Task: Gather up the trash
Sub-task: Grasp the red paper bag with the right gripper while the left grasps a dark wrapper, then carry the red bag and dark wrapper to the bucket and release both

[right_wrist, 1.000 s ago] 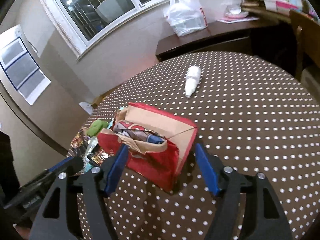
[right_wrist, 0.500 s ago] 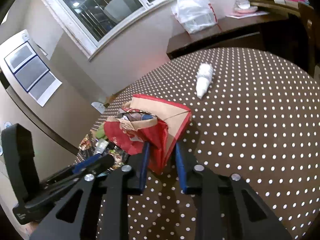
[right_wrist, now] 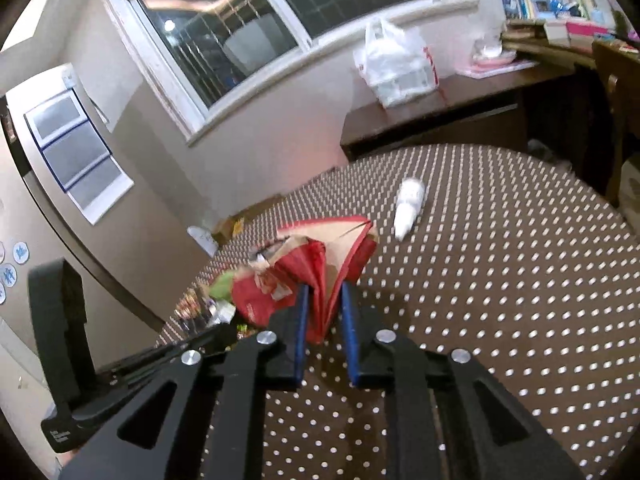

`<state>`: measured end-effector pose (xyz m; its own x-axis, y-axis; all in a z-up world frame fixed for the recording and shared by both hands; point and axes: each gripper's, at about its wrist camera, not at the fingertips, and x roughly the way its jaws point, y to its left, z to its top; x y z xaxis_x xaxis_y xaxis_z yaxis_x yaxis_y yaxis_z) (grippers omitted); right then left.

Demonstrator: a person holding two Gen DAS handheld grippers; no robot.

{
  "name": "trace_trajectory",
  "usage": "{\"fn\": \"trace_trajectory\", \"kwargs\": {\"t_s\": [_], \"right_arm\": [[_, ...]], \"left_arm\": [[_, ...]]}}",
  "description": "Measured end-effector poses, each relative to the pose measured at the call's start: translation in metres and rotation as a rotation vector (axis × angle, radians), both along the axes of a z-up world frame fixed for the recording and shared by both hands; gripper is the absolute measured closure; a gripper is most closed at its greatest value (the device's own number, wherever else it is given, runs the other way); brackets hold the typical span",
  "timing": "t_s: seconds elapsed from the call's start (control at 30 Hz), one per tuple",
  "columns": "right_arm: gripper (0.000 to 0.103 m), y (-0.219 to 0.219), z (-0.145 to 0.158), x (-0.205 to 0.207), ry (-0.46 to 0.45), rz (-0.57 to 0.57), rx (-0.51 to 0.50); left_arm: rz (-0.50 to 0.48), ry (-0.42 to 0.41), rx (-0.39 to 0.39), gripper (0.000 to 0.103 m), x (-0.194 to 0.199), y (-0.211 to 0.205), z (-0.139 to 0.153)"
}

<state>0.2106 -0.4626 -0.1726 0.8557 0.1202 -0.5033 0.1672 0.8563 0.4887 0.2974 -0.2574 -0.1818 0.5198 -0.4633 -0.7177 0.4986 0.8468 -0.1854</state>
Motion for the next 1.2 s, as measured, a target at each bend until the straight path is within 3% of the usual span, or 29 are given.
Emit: {"fn": "trace_trajectory", "kwargs": {"t_s": [0.23,0.63,0.93,1.2], "right_arm": [[0.090,0.006,0.025,-0.018,-0.039,-0.052,-0.079],[0.090,0.050,0.053,-0.023,-0.080,0.016,-0.114],[0.090,0.137,0.086,-0.017,-0.139,0.144,-0.137],[0.090,0.257,0.096,0.009,-0.169,0.334,-0.153]], "left_arm": [[0.022,-0.002,-0.063,0.103,-0.011,0.022,0.014],[0.113,-0.086,-0.166,0.103,-0.042,0.091,0.060],[0.226,-0.157,-0.227,0.103,-0.069,0.186,0.085],[0.403,-0.183,-0.237,0.103,-0.080,0.300,0.082]]}}
